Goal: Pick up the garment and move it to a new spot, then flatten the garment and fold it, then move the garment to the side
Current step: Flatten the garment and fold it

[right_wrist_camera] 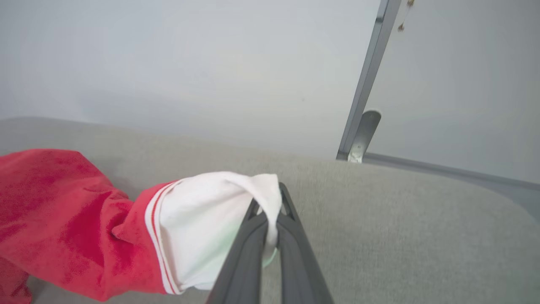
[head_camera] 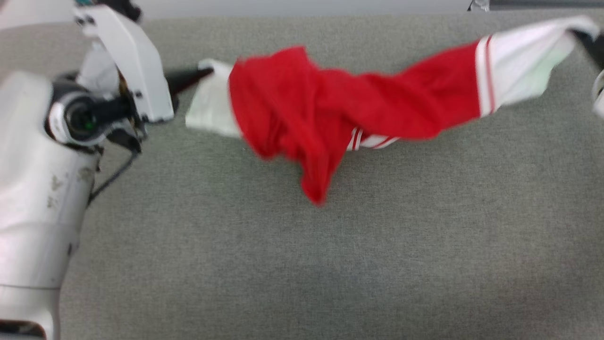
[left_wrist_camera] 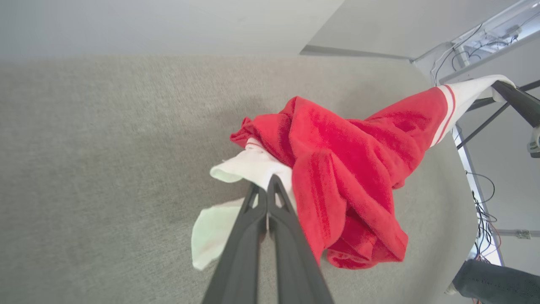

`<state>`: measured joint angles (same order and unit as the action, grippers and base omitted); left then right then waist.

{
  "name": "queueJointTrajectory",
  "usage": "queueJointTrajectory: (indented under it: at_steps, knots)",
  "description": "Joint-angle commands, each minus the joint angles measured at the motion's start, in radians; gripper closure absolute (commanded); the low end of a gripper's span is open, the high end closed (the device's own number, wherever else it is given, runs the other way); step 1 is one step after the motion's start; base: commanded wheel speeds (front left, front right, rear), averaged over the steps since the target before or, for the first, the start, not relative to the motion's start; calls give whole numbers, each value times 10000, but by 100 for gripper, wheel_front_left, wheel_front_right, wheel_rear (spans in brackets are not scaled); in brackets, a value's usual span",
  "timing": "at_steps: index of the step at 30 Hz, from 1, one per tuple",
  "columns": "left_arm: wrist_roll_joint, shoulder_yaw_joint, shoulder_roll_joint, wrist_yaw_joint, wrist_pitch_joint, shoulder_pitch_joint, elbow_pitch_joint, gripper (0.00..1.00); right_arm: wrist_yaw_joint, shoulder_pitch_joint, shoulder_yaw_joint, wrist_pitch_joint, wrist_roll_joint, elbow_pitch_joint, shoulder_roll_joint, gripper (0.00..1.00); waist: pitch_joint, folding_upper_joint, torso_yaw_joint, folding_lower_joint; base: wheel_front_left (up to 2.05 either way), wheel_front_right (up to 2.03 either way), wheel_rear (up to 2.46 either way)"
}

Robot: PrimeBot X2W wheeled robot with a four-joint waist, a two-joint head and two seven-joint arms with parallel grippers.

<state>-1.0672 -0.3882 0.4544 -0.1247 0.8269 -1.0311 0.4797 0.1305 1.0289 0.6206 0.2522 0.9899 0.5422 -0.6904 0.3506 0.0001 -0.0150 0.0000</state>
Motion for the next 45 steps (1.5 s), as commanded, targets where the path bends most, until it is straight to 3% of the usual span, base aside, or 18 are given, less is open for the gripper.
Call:
queueJointTrajectory:
  at_steps: [1,8,16,26,33,38,45]
  knots:
    - [-76,80,-18,-75,-208,-162,35,100,7,225,-84,-184,54,46,-71,100,-190,-1,103,0,0,0,0]
    - [222,428,-240,-69,-2026,-1206,528,100,5,1462,-736,-1717,-263,965,49,100,-84,-1,292,0,0,0,0]
    - [1583,546,-796,57,-5299,-3313,2348,100,5,3695,-1880,-3311,-912,3422,1192,100,845,-1,301,0,0,0,0]
    - [2194,520,-1326,-52,-8062,-5767,4402,100,5,6101,-2411,-4100,-1151,5105,2104,100,1511,-1,228,0,0,0,0]
    - [2494,431,-1655,-58,-10058,-7273,5088,100,5,7899,-3127,-4921,-1181,5897,2462,100,1883,-1,251,0,0,0,0]
    - [2181,-47,-2035,-67,-10125,-7469,5330,100,5,8040,-2852,-4873,-1246,5829,2803,100,1985,-1,287,0,0,0,0]
    - [876,-868,-1711,-70,-9673,-6131,4319,100,5,6603,-2363,-4401,-560,4733,2389,100,1757,-1,361,0,0,0,0]
